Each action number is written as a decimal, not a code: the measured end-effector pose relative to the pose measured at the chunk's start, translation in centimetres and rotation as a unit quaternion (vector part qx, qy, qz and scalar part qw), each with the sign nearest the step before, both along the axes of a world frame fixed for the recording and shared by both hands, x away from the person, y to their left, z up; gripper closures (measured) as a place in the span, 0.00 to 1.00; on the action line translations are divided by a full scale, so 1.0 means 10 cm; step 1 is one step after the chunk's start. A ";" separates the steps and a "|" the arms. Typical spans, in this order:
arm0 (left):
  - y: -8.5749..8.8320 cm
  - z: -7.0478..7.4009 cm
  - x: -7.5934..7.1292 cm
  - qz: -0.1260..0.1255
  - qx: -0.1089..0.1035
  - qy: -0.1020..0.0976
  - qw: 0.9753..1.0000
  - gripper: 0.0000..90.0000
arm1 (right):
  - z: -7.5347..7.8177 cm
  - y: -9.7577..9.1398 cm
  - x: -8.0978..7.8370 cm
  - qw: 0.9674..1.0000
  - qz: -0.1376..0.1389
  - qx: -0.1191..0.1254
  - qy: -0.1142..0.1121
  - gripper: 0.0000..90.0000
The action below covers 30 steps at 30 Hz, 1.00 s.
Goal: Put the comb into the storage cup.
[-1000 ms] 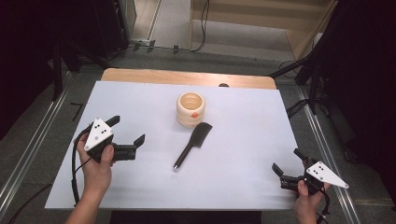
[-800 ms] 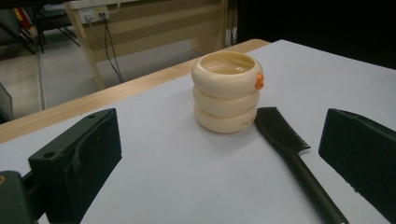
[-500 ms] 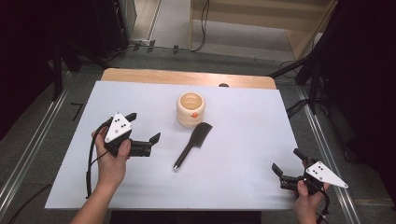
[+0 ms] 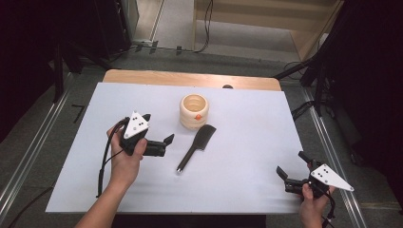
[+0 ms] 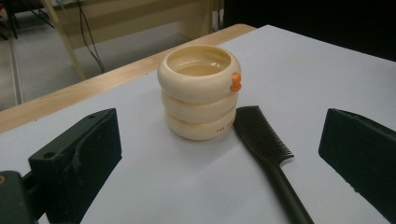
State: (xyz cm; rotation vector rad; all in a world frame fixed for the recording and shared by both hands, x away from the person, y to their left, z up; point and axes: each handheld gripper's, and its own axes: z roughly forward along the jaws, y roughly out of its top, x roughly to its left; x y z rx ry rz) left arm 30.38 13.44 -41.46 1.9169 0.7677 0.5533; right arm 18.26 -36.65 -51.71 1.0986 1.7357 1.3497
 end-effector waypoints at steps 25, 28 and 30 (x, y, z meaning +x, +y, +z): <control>-0.36 -0.15 0.14 -0.001 0.017 0.072 0.997 0.00 | 0.00 0.00 0.00 1.000 -0.004 -0.001 0.000 0.00; -0.40 -0.17 0.16 0.003 0.026 0.087 0.996 0.00 | 0.00 0.00 0.00 1.000 -0.005 -0.001 -0.001 0.00; -0.42 -0.19 0.17 0.008 0.032 0.098 0.995 0.00 | 0.00 0.00 0.00 1.000 -0.005 -0.001 0.000 0.00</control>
